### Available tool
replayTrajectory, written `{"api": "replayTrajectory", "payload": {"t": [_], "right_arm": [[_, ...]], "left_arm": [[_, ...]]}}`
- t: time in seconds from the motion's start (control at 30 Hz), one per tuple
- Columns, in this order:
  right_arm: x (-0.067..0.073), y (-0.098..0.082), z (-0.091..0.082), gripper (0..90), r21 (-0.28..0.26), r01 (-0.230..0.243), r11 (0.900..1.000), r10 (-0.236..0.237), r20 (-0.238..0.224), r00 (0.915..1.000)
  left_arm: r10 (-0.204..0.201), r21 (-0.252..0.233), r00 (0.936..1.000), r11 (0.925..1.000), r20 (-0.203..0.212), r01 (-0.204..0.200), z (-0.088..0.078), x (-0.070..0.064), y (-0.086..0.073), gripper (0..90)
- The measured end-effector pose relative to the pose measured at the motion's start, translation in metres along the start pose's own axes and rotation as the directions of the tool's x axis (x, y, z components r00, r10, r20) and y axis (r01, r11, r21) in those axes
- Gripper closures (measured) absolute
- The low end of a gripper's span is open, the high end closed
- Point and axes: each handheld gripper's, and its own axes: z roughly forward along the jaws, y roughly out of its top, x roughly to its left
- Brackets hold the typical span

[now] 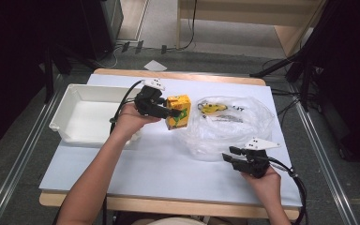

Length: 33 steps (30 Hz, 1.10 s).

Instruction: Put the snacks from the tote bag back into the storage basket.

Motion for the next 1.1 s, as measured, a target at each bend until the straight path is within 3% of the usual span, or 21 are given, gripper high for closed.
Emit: {"api": "replayTrajectory", "payload": {"t": [0.17, 0.5, 1.1], "right_arm": [[0.000, 0.000, 0.000, 56.4, 0.001, 0.000, 1.000, 0.000, 0.001, 1.0000], [0.000, 0.000, 0.000, 56.3, 0.013, -0.001, 1.000, 0.001, 0.000, 1.0000], [0.000, 0.000, 0.000, 56.3, 0.006, 0.001, 1.000, -0.001, -0.004, 1.0000]], "left_arm": [[-0.017, -0.010, 0.9999, 0.9998, 0.004, 0.017, -0.008, 0.003, -0.001, 52.8], [-0.031, -0.010, 0.9988, 0.9995, -0.038, 0.031, -0.023, 0.010, -0.004, 52.8], [-0.055, -0.053, 0.9948, 0.9973, -0.085, 0.051, -0.049, 0.021, -0.011, 52.7]]}}
